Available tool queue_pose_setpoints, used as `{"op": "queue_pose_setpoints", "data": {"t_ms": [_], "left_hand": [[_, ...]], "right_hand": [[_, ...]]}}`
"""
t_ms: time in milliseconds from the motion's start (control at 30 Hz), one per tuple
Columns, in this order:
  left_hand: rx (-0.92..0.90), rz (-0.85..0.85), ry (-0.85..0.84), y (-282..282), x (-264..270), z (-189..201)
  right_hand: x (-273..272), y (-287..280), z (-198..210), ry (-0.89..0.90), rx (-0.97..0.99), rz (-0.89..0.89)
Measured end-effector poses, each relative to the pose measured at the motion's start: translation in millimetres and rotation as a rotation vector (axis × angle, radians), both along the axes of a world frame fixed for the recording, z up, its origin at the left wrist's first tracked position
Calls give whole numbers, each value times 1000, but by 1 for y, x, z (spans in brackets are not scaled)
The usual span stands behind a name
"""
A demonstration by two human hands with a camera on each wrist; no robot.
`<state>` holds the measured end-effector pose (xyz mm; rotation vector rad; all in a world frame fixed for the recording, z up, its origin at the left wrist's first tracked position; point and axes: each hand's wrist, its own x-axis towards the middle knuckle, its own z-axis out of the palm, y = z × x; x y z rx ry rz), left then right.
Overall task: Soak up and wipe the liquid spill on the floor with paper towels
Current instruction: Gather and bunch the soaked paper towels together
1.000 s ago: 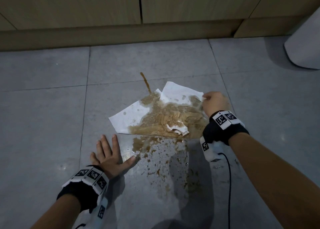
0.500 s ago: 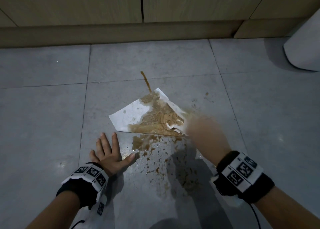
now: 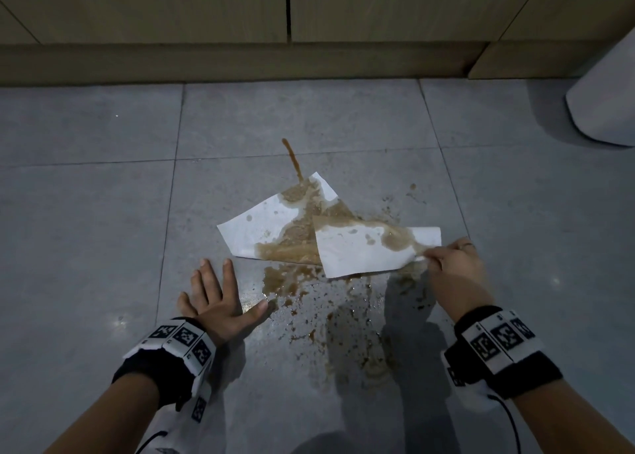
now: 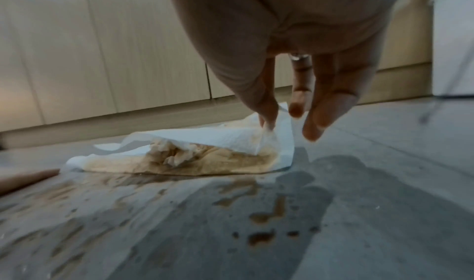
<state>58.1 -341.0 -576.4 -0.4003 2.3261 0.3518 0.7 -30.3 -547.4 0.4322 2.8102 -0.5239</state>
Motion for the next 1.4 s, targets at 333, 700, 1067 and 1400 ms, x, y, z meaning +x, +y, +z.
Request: {"op": "queue_pose_setpoints", "data": {"t_ms": [333,700,1067,1400], "left_hand": [[4,-9,-53,1,-4,8],[20,2,-80,-1,-7,6],[52,-11,-114,-2,-8,10],[57,-11,-75,-3,-5,6]], "right_hand": [[-13,-46,-9,-142,-335,90],[-12,-73,-16,261,-346,-330],[-37,-57,-36,-191,-393,-569],[-38,-69,-9,197,-376,-330]]}}
